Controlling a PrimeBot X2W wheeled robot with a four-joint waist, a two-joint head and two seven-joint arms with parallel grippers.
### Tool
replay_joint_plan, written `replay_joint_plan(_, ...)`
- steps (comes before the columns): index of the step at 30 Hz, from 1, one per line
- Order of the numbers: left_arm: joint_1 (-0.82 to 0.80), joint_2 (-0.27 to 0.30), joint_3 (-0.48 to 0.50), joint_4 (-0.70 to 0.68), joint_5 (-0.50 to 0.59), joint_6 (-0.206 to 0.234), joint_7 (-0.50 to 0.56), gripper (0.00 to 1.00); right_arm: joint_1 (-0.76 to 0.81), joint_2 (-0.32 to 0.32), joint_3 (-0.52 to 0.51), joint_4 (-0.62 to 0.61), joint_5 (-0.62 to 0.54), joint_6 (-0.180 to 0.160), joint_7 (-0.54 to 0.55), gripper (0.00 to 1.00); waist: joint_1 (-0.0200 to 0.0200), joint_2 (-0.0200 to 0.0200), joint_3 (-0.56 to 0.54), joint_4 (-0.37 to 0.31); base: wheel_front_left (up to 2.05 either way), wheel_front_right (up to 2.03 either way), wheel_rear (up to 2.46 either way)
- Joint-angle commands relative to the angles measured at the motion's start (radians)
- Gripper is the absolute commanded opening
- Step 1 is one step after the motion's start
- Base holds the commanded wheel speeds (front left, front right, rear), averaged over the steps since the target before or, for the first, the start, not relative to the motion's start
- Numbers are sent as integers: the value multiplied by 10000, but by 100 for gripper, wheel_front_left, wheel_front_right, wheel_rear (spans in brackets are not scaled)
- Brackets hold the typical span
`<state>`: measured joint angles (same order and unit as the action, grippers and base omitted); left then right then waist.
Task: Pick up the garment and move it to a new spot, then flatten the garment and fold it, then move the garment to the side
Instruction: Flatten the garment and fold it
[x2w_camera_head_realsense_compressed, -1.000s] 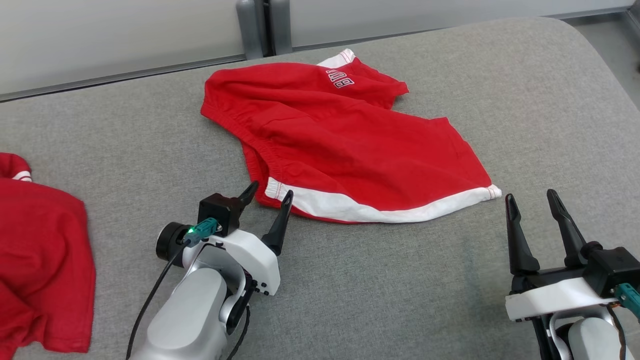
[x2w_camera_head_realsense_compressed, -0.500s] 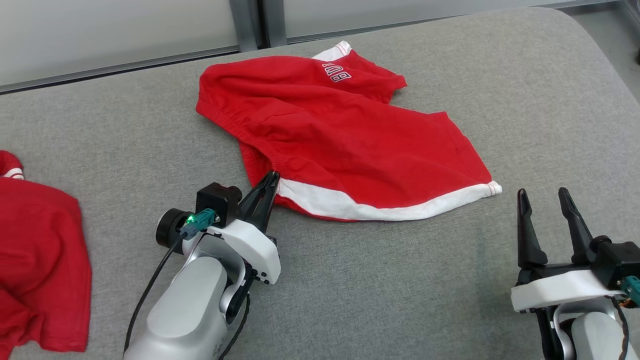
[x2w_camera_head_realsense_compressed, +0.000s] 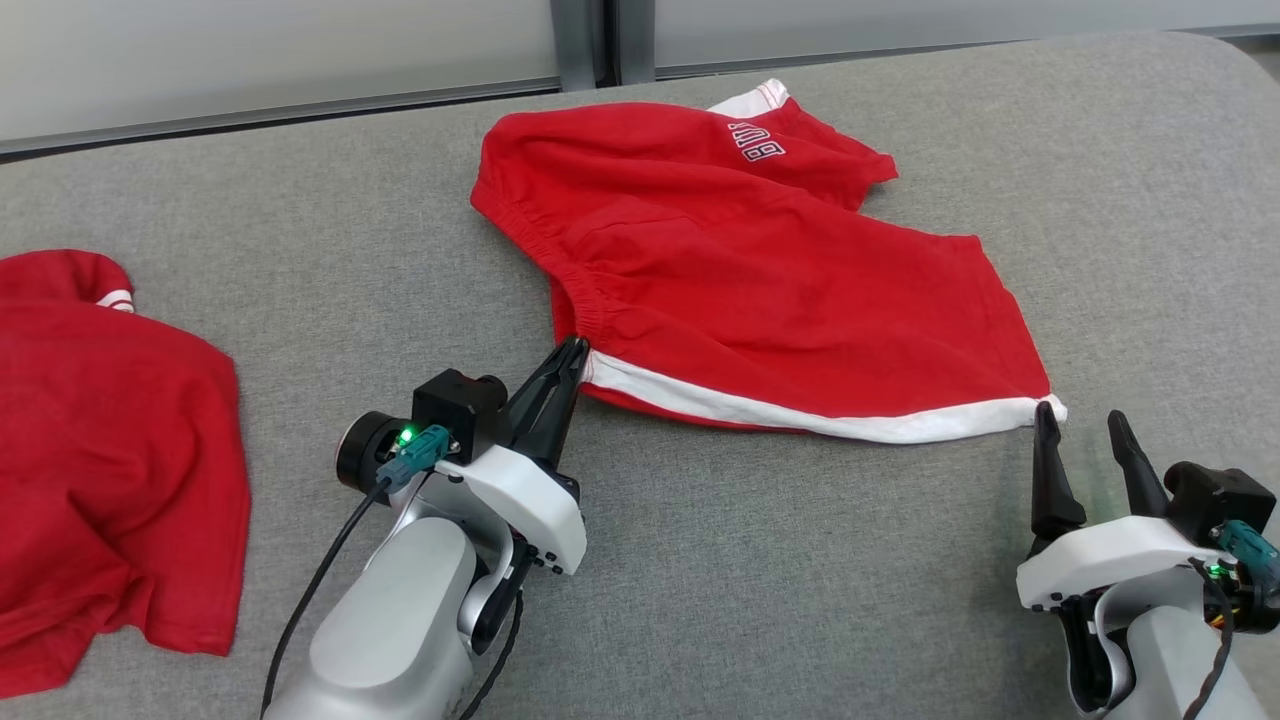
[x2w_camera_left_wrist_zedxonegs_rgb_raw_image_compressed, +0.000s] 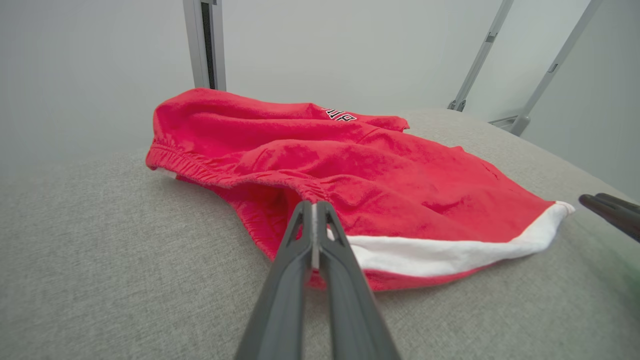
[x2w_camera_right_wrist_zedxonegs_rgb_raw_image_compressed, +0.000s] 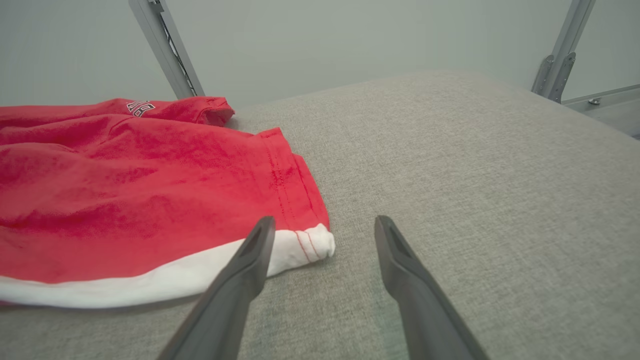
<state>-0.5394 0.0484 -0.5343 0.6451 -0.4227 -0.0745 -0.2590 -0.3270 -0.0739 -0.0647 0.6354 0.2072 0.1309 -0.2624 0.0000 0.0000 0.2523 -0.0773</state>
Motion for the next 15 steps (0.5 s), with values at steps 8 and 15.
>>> replay_joint_plan(8,143,42,-262,-409,-87,224,-66,0,-566,-87,-125,858,35,-3,-30,100,0,0,32,289,0,0,0)
replay_joint_plan(15,157,42,-378,-528,-82,308,-66,0,-850,-185,-95,1569,53,-3,66,100,0,0,78,411,0,0,0)
